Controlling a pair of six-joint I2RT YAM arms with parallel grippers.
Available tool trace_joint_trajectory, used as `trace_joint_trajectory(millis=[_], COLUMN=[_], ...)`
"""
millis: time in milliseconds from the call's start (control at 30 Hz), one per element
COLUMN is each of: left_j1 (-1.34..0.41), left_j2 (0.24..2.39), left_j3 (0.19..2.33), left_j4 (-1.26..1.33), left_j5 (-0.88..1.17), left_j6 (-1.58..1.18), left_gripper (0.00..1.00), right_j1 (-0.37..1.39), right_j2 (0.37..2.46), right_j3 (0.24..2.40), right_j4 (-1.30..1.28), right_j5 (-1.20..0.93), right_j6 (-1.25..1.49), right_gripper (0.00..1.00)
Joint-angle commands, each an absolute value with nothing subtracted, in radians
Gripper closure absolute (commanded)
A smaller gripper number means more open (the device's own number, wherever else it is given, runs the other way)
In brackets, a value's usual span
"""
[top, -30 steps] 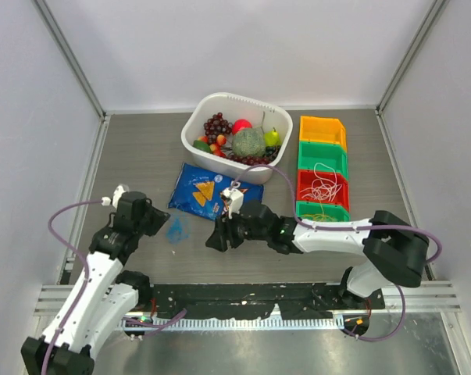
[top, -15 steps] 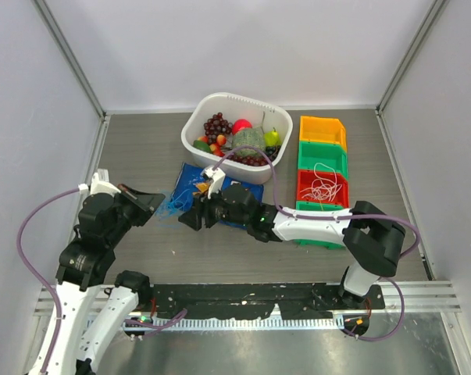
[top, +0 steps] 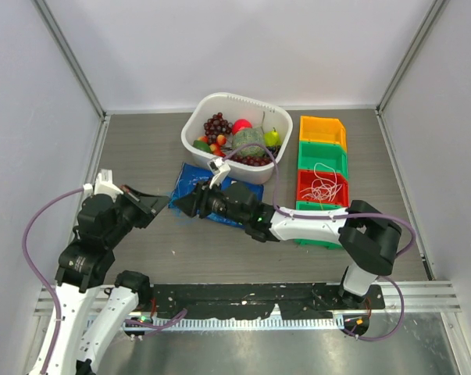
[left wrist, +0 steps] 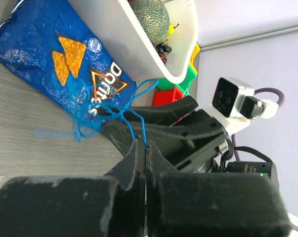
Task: Untangle the cables
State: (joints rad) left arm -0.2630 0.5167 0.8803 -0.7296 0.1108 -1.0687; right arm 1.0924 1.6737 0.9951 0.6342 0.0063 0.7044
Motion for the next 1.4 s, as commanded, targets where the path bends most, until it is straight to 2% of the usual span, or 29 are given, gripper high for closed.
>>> trace_joint_trajectory(millis=[0, 67, 200, 533, 767, 1067, 1167, 1367], left_j1=[-0.265, -0.265, -0.265, -0.265, -0.267, -0.265, -0.265, -0.265], left_j2=[0.500, 0.500, 0.502, 0.512, 0.534, 0.540, 0.540, 0.546], left_j3=[0.916, 0.937, 1.008, 1.224, 1.262, 1.301, 1.302, 1.307], left_j4=[-0.681, -0.680, -0.684, -0.666, -0.661, -0.664, -0.652, -0.647], left_j5=[0.149, 0.152, 0.149, 0.026, 0.012, 0.037, 0.055, 0.069], left_j6=[-1.078, -1.066, -1.022, -0.885, -0.864, -0.865, -0.871, -0.877], left_gripper=[1.00, 1.00, 1.00, 1.00, 1.00, 1.00, 1.00, 1.00], right_j1=[1.098, 1.100, 1.103, 1.115, 1.115, 1.115, 1.117, 1.114], right_j2=[1.724, 1.744, 1.759, 1.770, 1.683, 1.536, 1.503, 1.526], right_j3=[1.078, 1.069, 1.014, 0.804, 0.742, 0.716, 0.709, 0.839], right_j4=[0.568, 0.551, 0.509, 0.511, 0.548, 0.526, 0.551, 0.508], right_j5=[0.143, 0.155, 0.233, 0.107, 0.043, 0.015, -0.035, -0.024], right_j6=[0.742, 0.750, 0.747, 0.724, 0.658, 0.514, 0.471, 0.483], right_gripper=[0.59, 0.65, 0.71, 0.73, 0.68, 0.47, 0.45, 0.45])
